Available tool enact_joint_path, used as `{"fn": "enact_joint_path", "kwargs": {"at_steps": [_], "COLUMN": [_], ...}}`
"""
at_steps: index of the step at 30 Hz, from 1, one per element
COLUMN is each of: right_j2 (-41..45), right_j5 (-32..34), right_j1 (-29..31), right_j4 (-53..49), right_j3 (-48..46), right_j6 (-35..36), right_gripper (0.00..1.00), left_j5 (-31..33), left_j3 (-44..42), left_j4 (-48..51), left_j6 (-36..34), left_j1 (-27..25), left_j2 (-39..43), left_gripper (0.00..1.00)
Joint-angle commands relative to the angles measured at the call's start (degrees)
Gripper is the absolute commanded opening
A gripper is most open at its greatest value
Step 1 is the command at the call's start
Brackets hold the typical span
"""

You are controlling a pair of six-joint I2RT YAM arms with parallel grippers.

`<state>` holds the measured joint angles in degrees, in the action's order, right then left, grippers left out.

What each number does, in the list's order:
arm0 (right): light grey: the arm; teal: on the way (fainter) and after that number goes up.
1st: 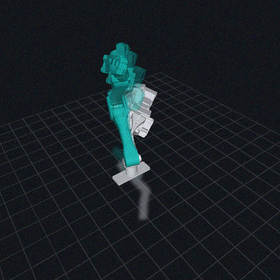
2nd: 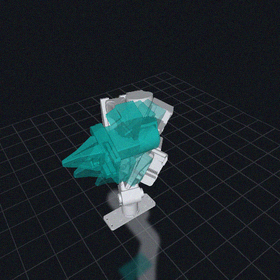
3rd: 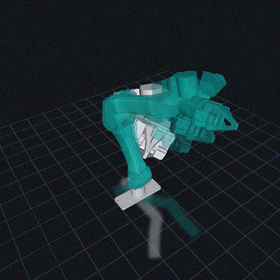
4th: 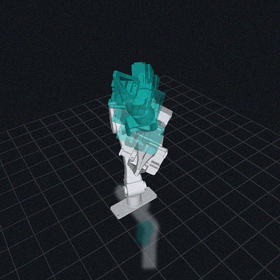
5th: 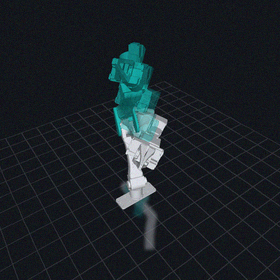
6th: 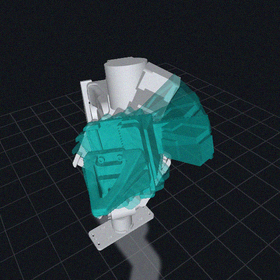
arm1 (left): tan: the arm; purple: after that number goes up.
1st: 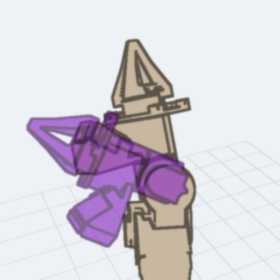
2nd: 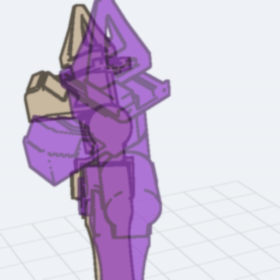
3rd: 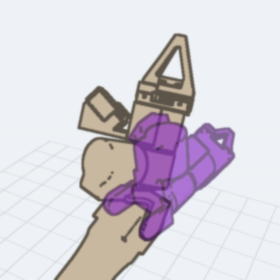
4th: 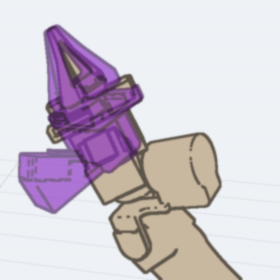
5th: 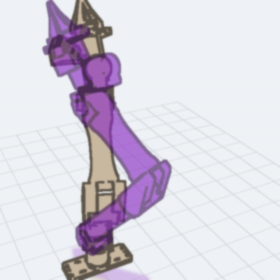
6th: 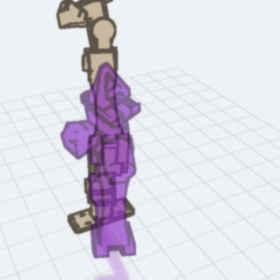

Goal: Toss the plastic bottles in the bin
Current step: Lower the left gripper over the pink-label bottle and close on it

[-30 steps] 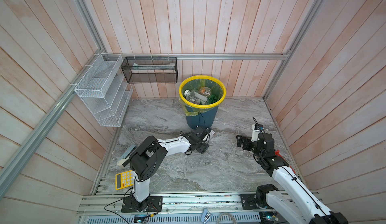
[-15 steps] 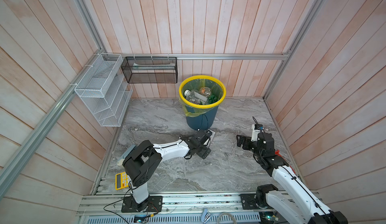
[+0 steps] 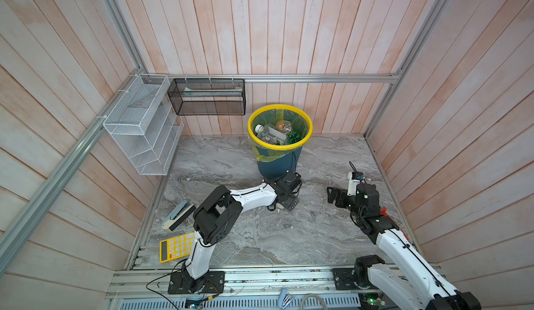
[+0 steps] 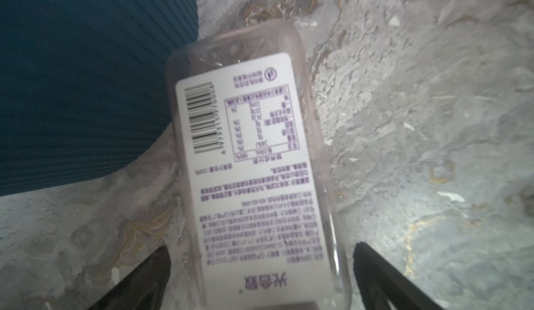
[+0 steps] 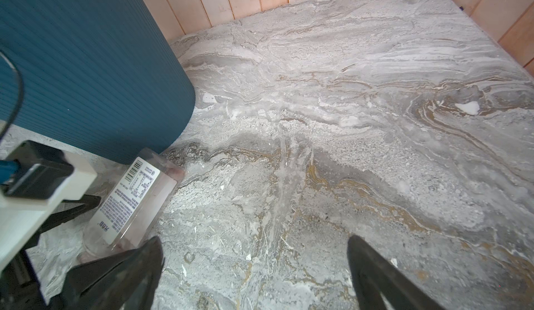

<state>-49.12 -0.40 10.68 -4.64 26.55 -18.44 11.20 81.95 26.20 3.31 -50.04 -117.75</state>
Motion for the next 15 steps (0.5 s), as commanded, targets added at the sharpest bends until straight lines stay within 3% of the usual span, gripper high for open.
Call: {"fn": "enact_joint_path", "kwargs": {"at_steps": [1,4,8,15], "right_j2": [-0.3,-0.5,-0.3,-0.1], "right_j5": [-0.7,-0.8,-0.8,-0.9], "right_j1": [-0.3,-0.3,-0.3,-0.3], "right_j4": [0.8,0.8,0.7,0.8], "right_j3": [-0.4,-0.4,-0.5,-0.5], "right_j6": [0.5,0.6,0.7,0.6], "right_gripper": [0.99,0.99,0.99,0.99], "left_j5": [0.5,-1.0,-2.0,-2.3], "left_j3": [2.9,2.4,-0.8,-12.2], "left_j4": [3.5,2.9,1.8,2.0], "left_j6": [0.7,0.7,2.5,3.8], "left_j1": [0.2,0.1,-0.4,-2.8], "left_j2": [-1.8,-1.3,1.7,10.6], "left_gripper": [0.92,0.74,0.58,0.55]}}
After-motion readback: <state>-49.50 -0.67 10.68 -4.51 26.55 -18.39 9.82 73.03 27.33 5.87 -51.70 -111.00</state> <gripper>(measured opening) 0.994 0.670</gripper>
